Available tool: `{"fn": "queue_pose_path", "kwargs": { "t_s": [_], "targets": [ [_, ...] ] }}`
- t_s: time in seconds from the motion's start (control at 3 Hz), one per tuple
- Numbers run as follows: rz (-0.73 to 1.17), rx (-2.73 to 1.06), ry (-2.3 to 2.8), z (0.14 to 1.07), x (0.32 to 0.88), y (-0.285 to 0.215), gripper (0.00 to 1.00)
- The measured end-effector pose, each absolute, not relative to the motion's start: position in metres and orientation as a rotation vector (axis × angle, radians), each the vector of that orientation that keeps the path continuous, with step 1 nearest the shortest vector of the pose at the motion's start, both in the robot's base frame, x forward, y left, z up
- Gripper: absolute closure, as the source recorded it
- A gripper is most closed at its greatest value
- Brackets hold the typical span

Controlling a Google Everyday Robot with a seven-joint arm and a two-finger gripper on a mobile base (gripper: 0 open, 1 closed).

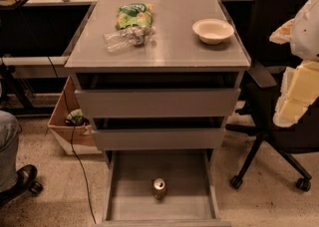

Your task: Pick orange can from bottom drawer and place on counter

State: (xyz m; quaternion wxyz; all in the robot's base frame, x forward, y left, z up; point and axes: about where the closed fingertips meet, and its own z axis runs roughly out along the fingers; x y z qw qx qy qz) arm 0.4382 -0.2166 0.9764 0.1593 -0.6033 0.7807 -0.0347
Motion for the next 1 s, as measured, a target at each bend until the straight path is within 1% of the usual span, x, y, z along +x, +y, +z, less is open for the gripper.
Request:
{"fn": "queue_pose_path", "kwargs": {
  "t_s": [0.33,0.67,1.0],
  "targets": [
    [-0.099,-1.724,2.231,0.976,0.438,-0.217,0.00],
    [-0.027,-1.702,2.214,0.944,0.436,-0.205,0.00],
    [0.176,-1.673,2.160,0.874,0.425,-0.171,0.00]
  ]
}}
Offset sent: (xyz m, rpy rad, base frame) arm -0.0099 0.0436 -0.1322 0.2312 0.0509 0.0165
